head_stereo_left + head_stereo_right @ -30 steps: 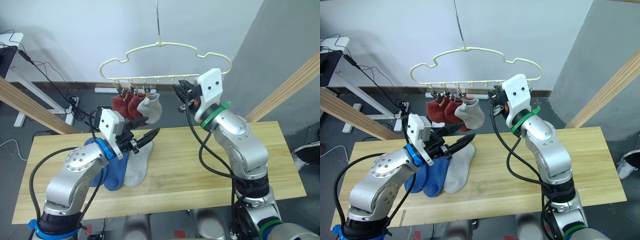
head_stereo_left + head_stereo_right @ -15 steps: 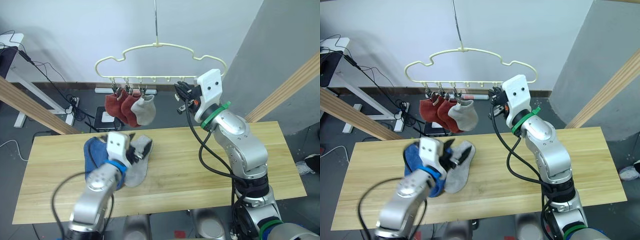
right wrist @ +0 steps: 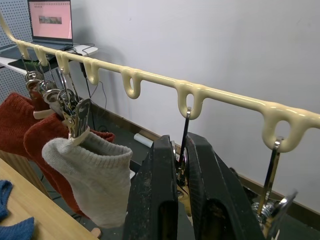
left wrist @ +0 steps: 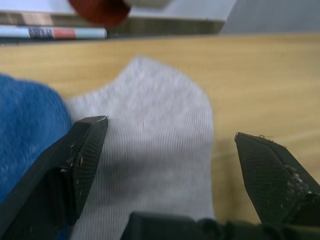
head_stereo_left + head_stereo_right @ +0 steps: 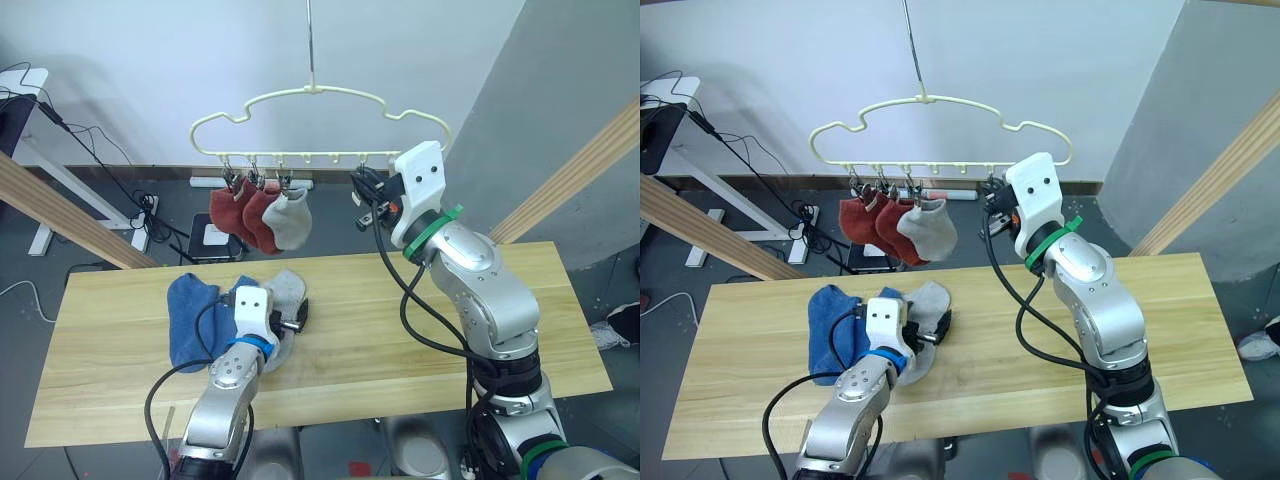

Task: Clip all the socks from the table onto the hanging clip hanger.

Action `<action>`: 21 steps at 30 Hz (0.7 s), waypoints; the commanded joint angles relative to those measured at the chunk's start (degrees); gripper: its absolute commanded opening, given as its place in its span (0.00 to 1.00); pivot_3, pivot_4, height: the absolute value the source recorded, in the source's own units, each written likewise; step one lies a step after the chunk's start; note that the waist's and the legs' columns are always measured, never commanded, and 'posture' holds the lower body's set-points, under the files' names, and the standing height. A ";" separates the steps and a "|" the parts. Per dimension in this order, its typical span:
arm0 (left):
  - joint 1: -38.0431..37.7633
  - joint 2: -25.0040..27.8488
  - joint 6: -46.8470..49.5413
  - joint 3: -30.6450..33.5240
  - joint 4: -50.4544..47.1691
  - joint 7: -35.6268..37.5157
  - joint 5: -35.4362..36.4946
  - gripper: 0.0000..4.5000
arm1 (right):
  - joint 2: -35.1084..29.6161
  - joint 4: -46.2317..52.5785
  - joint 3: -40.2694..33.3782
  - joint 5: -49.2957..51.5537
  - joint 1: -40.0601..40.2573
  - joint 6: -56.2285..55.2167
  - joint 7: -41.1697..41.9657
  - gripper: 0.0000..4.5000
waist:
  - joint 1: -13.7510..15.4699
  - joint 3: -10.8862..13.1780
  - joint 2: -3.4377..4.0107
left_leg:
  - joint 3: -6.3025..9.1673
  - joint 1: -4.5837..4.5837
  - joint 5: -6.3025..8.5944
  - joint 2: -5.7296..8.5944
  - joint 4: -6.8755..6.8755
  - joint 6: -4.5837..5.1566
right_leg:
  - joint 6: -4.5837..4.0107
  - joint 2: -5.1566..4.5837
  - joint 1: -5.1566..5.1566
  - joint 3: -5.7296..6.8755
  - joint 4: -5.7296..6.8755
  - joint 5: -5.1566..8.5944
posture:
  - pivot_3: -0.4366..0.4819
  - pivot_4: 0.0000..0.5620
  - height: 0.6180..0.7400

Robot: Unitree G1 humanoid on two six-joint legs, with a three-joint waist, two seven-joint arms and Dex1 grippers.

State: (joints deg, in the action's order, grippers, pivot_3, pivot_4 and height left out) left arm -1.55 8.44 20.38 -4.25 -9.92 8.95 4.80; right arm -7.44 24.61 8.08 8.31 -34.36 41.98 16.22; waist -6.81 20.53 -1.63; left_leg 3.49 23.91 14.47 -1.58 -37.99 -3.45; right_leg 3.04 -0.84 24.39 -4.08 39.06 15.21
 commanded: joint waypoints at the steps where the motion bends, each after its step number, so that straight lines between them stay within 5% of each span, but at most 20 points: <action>1: -0.35 -0.93 1.17 1.30 0.02 -1.19 0.29 1.00 | 0.15 2.64 0.12 0.89 0.27 -0.18 0.05 0.00 | -0.09 0.00 0.00 | 0.00 0.00 0.00 0.00 0.00 0.00 | 0.00 0.00 0.00 0.00 0.00 0.00 | 0.25 0.59 1.00; 7: 0.55 -3.09 6.92 4.02 1.71 -3.00 2.03 1.00 | 0.13 2.64 0.23 0.81 0.25 -0.06 -0.01 0.00 | -0.51 -0.02 -0.02 | 0.02 -0.02 0.00 0.02 -0.01 0.00 | 0.01 0.02 -0.04 0.02 0.01 0.00 | 0.24 0.59 1.00; 12: 0.62 -3.42 8.11 4.26 1.30 -1.35 3.14 0.76 | 0.07 2.70 0.30 0.79 0.36 0.02 0.01 0.00 | -1.10 -0.05 -0.02 | 0.03 -0.08 0.00 0.04 -0.01 0.00 | 0.02 0.03 -0.09 0.02 0.01 0.00 | 0.24 0.59 1.00; 21: -0.39 -1.52 7.93 3.92 -0.14 1.36 2.55 0.60 | 0.33 2.30 0.25 0.78 0.30 -0.31 -0.14 0.00 | -1.14 -0.06 -0.02 | 0.03 -0.08 0.00 0.04 0.00 0.00 | 0.02 0.03 -0.09 0.01 -0.01 0.00 | 0.25 0.59 1.00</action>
State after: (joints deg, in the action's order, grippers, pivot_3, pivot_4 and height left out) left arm -0.58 6.68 28.04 0.38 -9.81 9.46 7.08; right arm -7.43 24.64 8.15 8.31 -34.34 42.12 16.17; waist -7.94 20.47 -1.65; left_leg 3.52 23.83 14.46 -1.54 -37.98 -3.45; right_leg 3.06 -0.81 24.30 -4.07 39.05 15.21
